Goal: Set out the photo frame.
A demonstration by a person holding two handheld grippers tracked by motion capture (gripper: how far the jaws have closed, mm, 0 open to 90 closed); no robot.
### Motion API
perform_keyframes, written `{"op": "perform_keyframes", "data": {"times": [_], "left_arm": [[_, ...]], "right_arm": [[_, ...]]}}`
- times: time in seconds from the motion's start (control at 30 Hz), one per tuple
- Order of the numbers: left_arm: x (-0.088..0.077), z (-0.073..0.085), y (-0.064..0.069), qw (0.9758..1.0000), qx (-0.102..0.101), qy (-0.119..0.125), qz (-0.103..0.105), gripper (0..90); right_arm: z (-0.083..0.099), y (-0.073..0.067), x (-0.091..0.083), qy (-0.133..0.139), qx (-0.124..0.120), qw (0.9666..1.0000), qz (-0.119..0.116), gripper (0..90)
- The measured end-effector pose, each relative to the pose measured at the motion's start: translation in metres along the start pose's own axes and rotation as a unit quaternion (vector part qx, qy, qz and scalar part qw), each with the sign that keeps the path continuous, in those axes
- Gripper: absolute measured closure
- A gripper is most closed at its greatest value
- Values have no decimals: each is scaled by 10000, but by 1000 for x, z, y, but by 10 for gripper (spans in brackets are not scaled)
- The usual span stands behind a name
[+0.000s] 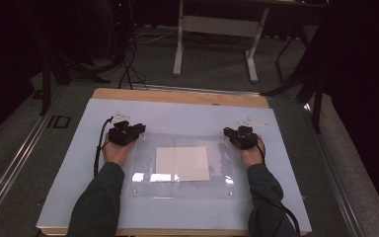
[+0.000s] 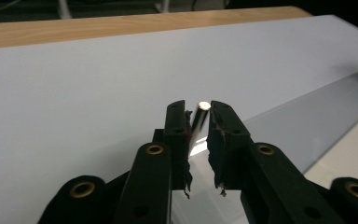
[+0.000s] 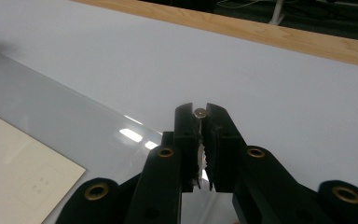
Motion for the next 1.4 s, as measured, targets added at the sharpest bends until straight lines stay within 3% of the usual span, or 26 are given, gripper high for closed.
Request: {"op": "perform_keyframes", "data": {"times": [0.4,0.63,0.83,1.0,1.27,1.4], "left_arm": [[5,-1,2,10000,-37,50,-14,827],[7,-4,1,9999,3,-110,-80,837],[9,-6,0,9997,-84,-210,-37,835],[13,-9,-3,9991,-274,-317,9,835],[22,-15,-7,9965,-554,-608,132,838],[27,-21,-10,9928,-734,-928,187,838]], "right_arm": [[-1,1,1,-102,-40,9999,-11,850],[-2,1,1,-174,-32,9998,-30,853],[-4,3,3,-248,33,9997,-49,853],[-8,8,6,-384,289,9987,-167,854],[-13,14,11,-535,641,9961,-274,855],[-16,17,13,-612,770,9947,-290,856]]}}
Point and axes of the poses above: each handheld gripper's, and its own axes: x roughly forward along the jaws, z roughly out of its underside, y roughly to its right, the point moved 7 cm from there along x, roughly forward along the jaws, and after that the axes turned 10 degrees about -z, right-handed, at the moved point
